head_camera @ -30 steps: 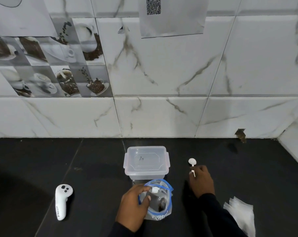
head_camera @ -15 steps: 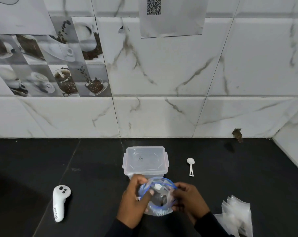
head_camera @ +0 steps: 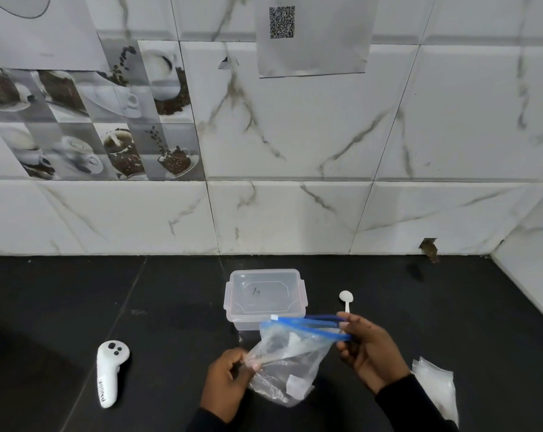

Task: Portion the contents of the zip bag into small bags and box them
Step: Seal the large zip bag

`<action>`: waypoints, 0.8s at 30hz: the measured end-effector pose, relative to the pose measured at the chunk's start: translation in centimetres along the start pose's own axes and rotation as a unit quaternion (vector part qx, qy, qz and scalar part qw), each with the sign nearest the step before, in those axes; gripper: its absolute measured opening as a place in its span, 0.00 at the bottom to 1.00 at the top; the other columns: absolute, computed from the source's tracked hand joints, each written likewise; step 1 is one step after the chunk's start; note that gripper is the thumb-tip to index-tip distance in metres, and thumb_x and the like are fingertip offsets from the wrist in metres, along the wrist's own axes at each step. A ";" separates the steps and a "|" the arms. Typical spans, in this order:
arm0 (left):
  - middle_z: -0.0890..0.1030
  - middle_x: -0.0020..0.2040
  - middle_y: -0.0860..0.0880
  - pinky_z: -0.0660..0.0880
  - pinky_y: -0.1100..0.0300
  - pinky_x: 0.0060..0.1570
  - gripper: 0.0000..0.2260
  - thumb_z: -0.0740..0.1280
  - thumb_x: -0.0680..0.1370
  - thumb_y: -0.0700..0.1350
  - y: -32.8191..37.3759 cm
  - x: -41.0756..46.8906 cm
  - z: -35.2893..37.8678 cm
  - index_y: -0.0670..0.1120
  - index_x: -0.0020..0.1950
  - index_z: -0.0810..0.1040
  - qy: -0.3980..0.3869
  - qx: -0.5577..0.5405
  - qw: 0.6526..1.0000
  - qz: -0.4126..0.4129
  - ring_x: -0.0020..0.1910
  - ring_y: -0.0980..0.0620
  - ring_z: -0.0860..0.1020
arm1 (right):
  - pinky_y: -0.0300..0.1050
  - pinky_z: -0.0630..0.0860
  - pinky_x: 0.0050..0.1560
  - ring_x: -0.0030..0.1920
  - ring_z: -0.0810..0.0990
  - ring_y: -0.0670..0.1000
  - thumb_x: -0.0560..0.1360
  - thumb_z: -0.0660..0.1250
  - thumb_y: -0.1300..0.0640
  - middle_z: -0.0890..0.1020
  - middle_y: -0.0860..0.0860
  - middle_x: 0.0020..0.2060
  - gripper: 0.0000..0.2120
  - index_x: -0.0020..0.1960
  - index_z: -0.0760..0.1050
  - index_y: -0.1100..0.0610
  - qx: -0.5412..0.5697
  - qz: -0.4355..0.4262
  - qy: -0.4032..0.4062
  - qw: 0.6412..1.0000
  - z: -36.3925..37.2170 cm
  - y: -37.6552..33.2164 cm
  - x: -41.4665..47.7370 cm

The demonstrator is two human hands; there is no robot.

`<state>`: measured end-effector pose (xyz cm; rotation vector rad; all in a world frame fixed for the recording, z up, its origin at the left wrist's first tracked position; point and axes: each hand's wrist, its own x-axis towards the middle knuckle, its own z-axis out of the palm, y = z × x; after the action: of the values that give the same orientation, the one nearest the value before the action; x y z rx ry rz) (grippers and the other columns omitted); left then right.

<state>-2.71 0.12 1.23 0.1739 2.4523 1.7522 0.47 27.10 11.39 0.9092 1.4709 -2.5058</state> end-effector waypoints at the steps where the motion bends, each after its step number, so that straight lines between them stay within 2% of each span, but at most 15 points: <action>1: 0.79 0.34 0.43 0.75 0.53 0.39 0.14 0.72 0.70 0.58 -0.1 0.0 -0.2 0.47 0.39 0.81 -0.016 -0.001 1.000 -0.004 0.35 0.54 0.77 | 0.38 0.75 0.24 0.23 0.75 0.51 0.76 0.62 0.68 0.78 0.56 0.30 0.11 0.57 0.77 0.65 0.006 -0.015 -0.001 1.000 -0.2 -0.4 -0.1; 4: 0.71 0.30 0.50 0.67 0.57 0.35 0.16 0.74 0.70 0.56 0.1 -0.2 -0.3 0.44 0.36 0.76 -0.052 -0.029 0.998 -0.003 0.33 0.56 0.69 | 0.39 0.73 0.23 0.24 0.74 0.50 0.78 0.62 0.63 0.76 0.53 0.29 0.13 0.59 0.77 0.66 0.015 -0.044 -0.020 0.999 0.0 -1.2 -0.6; 6: 0.72 0.31 0.51 0.67 0.57 0.36 0.16 0.76 0.70 0.54 0.5 -0.2 -0.1 0.43 0.37 0.76 -0.071 -0.063 0.995 -0.005 0.33 0.54 0.70 | 0.40 0.72 0.25 0.25 0.74 0.51 0.80 0.62 0.55 0.77 0.55 0.31 0.15 0.60 0.79 0.62 -0.006 -0.072 -0.027 0.997 0.3 -1.6 -1.1; 8: 0.75 0.33 0.49 0.68 0.56 0.38 0.17 0.77 0.70 0.53 1.0 -0.4 0.0 0.42 0.39 0.76 -0.086 -0.086 0.993 -0.004 0.34 0.53 0.72 | 0.43 0.74 0.31 0.31 0.78 0.52 0.80 0.61 0.43 0.81 0.54 0.36 0.18 0.58 0.81 0.55 -0.173 -0.138 0.013 0.975 0.2 -1.8 -1.2; 9: 0.76 0.34 0.48 0.68 0.56 0.38 0.17 0.77 0.70 0.53 1.4 -0.6 0.1 0.41 0.40 0.76 -0.089 -0.090 0.992 -0.001 0.35 0.52 0.72 | 0.42 0.75 0.38 0.37 0.80 0.51 0.77 0.61 0.37 0.81 0.52 0.40 0.21 0.56 0.81 0.51 -0.298 -0.198 0.058 0.932 0.0 -1.9 -1.1; 10: 0.76 0.35 0.47 0.68 0.55 0.39 0.17 0.77 0.71 0.53 1.7 -0.7 0.1 0.41 0.41 0.76 -0.088 -0.088 0.992 0.003 0.35 0.51 0.72 | 0.41 0.74 0.45 0.45 0.80 0.50 0.73 0.62 0.31 0.80 0.49 0.45 0.24 0.56 0.80 0.47 -0.402 -0.268 0.114 0.868 -0.2 -1.9 -1.0; 12: 0.75 0.35 0.46 0.68 0.53 0.39 0.17 0.76 0.73 0.52 2.5 -0.9 0.2 0.40 0.42 0.76 -0.088 -0.084 0.992 0.016 0.36 0.50 0.72 | 0.42 0.69 0.56 0.56 0.74 0.49 0.70 0.63 0.28 0.76 0.45 0.54 0.29 0.62 0.77 0.45 -0.487 -0.393 0.171 0.761 -0.1 -2.6 -1.5; 13: 0.75 0.35 0.47 0.68 0.54 0.39 0.15 0.75 0.73 0.50 2.9 -0.9 0.2 0.41 0.42 0.75 -0.092 -0.079 0.992 0.029 0.36 0.51 0.72 | 0.44 0.66 0.60 0.60 0.71 0.47 0.69 0.64 0.28 0.74 0.43 0.57 0.31 0.65 0.74 0.44 -0.509 -0.434 0.162 0.726 0.2 -3.1 -1.8; 14: 0.75 0.34 0.48 0.68 0.55 0.38 0.13 0.75 0.74 0.48 3.4 -0.9 0.2 0.41 0.41 0.75 -0.093 -0.068 0.992 0.044 0.35 0.51 0.72 | 0.45 0.65 0.63 0.63 0.69 0.45 0.68 0.65 0.27 0.74 0.39 0.60 0.33 0.68 0.72 0.42 -0.529 -0.450 0.118 0.710 0.8 -3.6 -2.1; 17: 0.74 0.32 0.50 0.68 0.60 0.36 0.09 0.73 0.75 0.43 4.3 -1.2 0.6 0.44 0.39 0.75 -0.102 -0.036 0.990 0.087 0.33 0.55 0.72 | 0.43 0.67 0.68 0.66 0.70 0.38 0.64 0.71 0.28 0.75 0.34 0.62 0.33 0.67 0.67 0.31 -0.588 -0.326 -0.100 0.733 3.4 -4.5 -2.4; 19: 0.76 0.32 0.46 0.68 0.58 0.36 0.08 0.73 0.75 0.44 5.0 -1.4 1.0 0.44 0.39 0.76 -0.114 -0.022 0.988 0.105 0.33 0.51 0.74 | 0.43 0.74 0.65 0.59 0.77 0.38 0.65 0.73 0.32 0.80 0.38 0.58 0.20 0.54 0.72 0.27 -0.633 -0.241 -0.199 0.708 4.8 -4.0 -1.4; 20: 0.76 0.32 0.44 0.69 0.57 0.36 0.08 0.74 0.74 0.44 5.3 -1.4 1.1 0.44 0.40 0.77 -0.118 -0.018 0.987 0.107 0.33 0.49 0.75 | 0.44 0.78 0.60 0.53 0.80 0.39 0.67 0.74 0.35 0.83 0.40 0.53 0.11 0.47 0.77 0.31 -0.634 -0.251 -0.211 0.700 5.3 -3.6 -0.9; 21: 0.77 0.33 0.43 0.69 0.57 0.36 0.08 0.75 0.73 0.44 5.4 -1.4 1.1 0.44 0.40 0.78 -0.122 -0.014 0.987 0.108 0.33 0.49 0.75 | 0.44 0.80 0.54 0.46 0.82 0.40 0.69 0.74 0.39 0.86 0.43 0.45 0.06 0.42 0.81 0.40 -0.606 -0.265 -0.212 0.719 5.4 -3.2 -0.2; 23: 0.78 0.33 0.45 0.69 0.59 0.36 0.07 0.76 0.70 0.42 5.0 -1.5 0.9 0.47 0.41 0.78 -0.138 0.009 0.985 0.103 0.33 0.53 0.74 | 0.43 0.79 0.42 0.33 0.81 0.40 0.73 0.73 0.48 0.85 0.47 0.32 0.10 0.38 0.82 0.53 -0.535 -0.300 -0.158 0.774 5.5 -3.8 0.5; 24: 0.78 0.34 0.47 0.70 0.59 0.36 0.08 0.75 0.69 0.42 4.4 -1.8 0.9 0.50 0.41 0.77 -0.145 0.027 0.984 0.097 0.34 0.56 0.73 | 0.42 0.77 0.39 0.30 0.79 0.39 0.74 0.72 0.51 0.83 0.48 0.29 0.10 0.38 0.82 0.55 -0.501 -0.322 -0.124 0.794 5.4 -4.5 0.4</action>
<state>-0.73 2.06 5.16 0.6438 2.3345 1.5963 -3.90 25.15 16.48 -0.1438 2.8100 -1.4720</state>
